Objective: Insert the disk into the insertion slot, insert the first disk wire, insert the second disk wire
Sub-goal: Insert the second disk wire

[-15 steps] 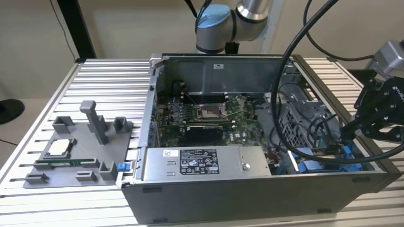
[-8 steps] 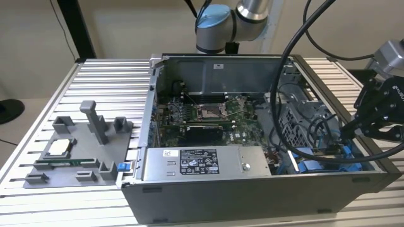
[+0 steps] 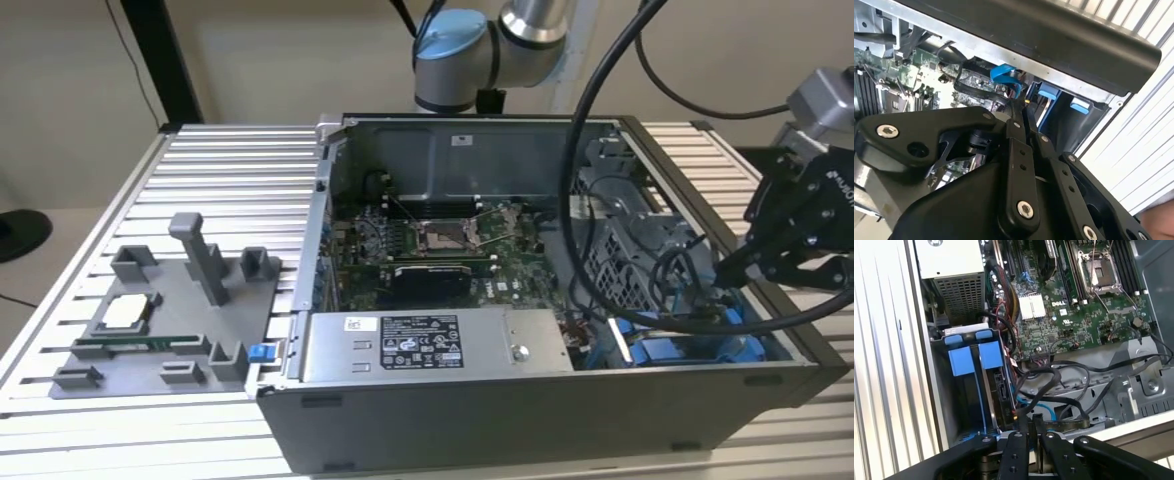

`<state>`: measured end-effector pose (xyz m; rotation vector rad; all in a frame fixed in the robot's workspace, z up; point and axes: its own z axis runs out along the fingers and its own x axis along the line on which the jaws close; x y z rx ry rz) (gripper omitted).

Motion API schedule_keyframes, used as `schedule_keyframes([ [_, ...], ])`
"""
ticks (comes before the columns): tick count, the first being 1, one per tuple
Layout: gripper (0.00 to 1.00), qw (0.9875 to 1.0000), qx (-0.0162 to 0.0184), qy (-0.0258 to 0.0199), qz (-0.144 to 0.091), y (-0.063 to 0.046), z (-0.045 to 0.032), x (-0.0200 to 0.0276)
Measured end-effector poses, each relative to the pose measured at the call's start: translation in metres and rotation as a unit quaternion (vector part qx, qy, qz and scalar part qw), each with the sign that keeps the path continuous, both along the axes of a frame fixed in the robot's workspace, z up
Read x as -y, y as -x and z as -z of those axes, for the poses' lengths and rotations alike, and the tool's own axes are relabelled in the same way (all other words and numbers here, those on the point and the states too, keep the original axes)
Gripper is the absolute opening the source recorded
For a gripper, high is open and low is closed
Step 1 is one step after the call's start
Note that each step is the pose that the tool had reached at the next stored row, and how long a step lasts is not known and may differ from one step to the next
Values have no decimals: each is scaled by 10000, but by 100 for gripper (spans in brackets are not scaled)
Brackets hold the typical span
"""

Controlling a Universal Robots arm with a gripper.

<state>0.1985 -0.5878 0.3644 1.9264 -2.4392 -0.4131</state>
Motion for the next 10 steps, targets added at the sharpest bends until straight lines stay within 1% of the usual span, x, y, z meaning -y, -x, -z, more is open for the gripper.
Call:
schedule_keyframes([
  [6,0,10000,0,1,0,108,-40,0],
  [10,0,10000,0,-2,0,242,-49,1],
])
